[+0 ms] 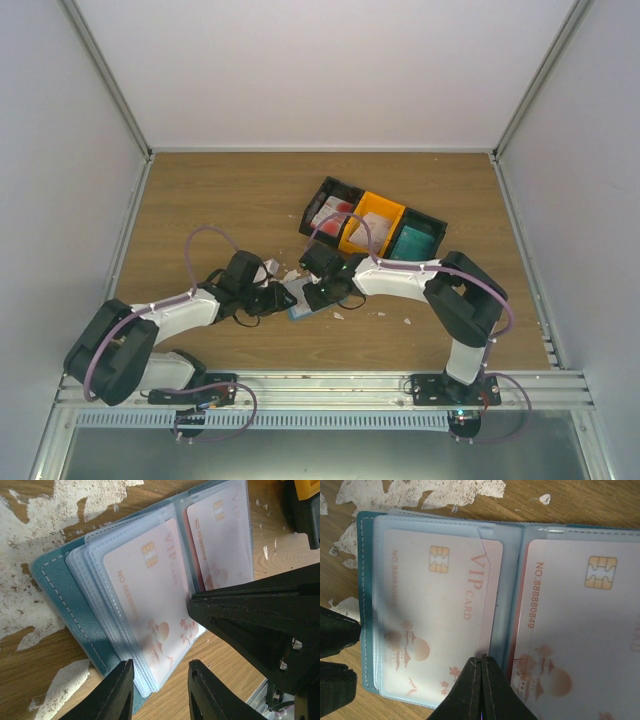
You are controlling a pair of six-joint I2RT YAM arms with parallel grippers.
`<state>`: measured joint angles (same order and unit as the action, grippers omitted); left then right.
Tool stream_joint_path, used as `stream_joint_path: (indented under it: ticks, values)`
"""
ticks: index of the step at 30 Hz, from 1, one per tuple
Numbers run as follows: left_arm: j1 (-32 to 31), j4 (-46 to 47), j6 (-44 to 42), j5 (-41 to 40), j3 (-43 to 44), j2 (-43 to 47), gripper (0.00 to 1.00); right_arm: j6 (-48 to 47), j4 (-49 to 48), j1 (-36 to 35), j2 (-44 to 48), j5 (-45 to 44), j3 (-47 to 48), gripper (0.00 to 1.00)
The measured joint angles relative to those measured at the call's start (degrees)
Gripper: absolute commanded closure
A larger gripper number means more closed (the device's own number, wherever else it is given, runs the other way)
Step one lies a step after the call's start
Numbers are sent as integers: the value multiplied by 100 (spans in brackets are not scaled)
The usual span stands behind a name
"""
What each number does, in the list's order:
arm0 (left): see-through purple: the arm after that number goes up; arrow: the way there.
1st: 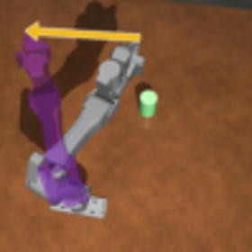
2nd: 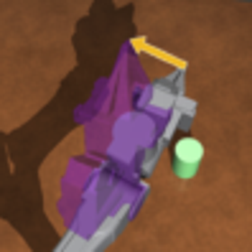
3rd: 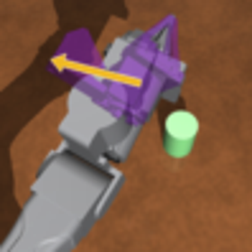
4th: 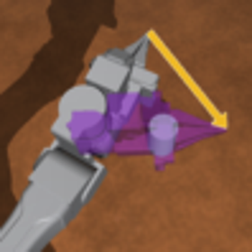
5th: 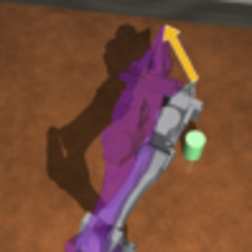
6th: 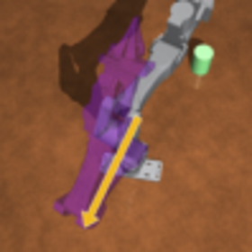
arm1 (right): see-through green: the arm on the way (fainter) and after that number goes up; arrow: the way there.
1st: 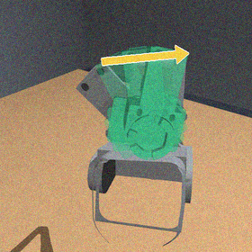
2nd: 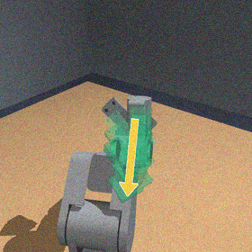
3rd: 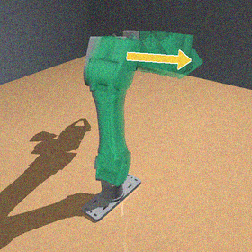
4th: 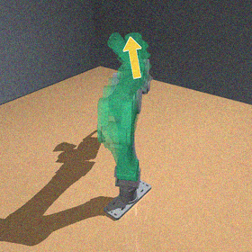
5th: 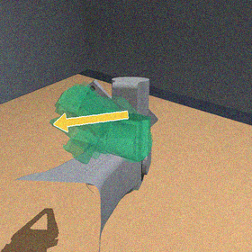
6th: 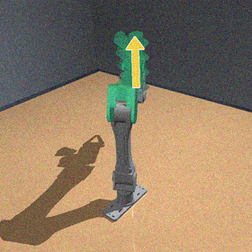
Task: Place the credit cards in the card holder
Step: Turn over the card slot in the card holder.
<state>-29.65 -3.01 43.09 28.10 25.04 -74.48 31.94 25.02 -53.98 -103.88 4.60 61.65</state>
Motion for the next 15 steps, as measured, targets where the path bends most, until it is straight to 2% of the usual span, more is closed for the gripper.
stream_joint_path:
  ticks: [15]
  values:
    - [0, 184, -2, 107, 0, -142, 67, 323, -251, 44, 111, -155, -229, 99]
